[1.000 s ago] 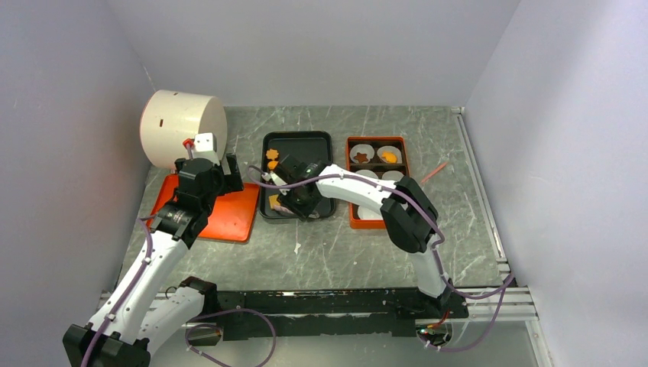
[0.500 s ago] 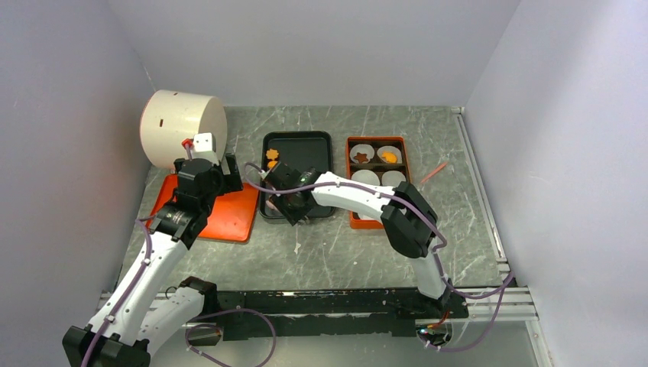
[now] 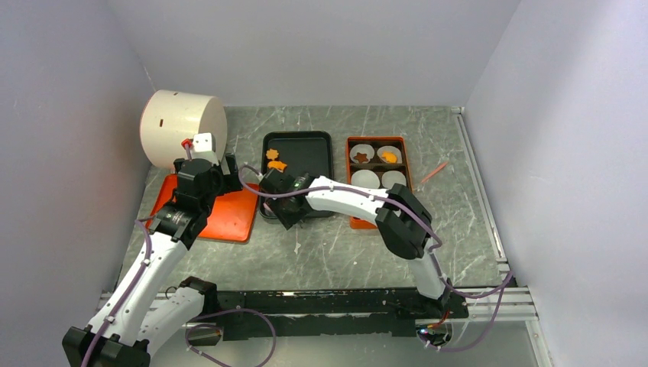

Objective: Pack the cookies

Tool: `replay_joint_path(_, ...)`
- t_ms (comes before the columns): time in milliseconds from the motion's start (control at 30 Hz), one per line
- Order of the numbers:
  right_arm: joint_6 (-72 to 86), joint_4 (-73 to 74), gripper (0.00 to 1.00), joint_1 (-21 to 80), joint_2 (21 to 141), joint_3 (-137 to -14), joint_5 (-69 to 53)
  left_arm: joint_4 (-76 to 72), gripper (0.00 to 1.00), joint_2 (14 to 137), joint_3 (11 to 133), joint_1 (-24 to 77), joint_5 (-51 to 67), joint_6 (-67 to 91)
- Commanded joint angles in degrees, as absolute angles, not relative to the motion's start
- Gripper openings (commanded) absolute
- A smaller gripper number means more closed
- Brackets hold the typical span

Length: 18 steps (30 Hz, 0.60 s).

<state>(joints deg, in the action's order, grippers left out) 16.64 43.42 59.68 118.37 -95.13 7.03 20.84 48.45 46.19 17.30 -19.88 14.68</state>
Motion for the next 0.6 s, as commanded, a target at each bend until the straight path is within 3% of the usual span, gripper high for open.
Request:
replay_joint_path(0, 18.43, 43.00, 0.45, 60.24, 120.29, -98.28, 9.21, 19.25, 0.98, 47.61, 46.49, 17.01, -20.66, 14.75)
replay_joint_path(233, 18.72, 45.08, 0.45, 60.22, 122.16, -99.10, 12.68, 19.34, 0.98, 47.52, 46.49, 16.96, -20.94, 14.68)
replay_joint_path(567, 16.52, 46.50, 0.25, 59.21, 120.57, -97.79, 14.84, 19.34, 0.98, 47.54, 46.49, 16.96, -21.01, 14.73)
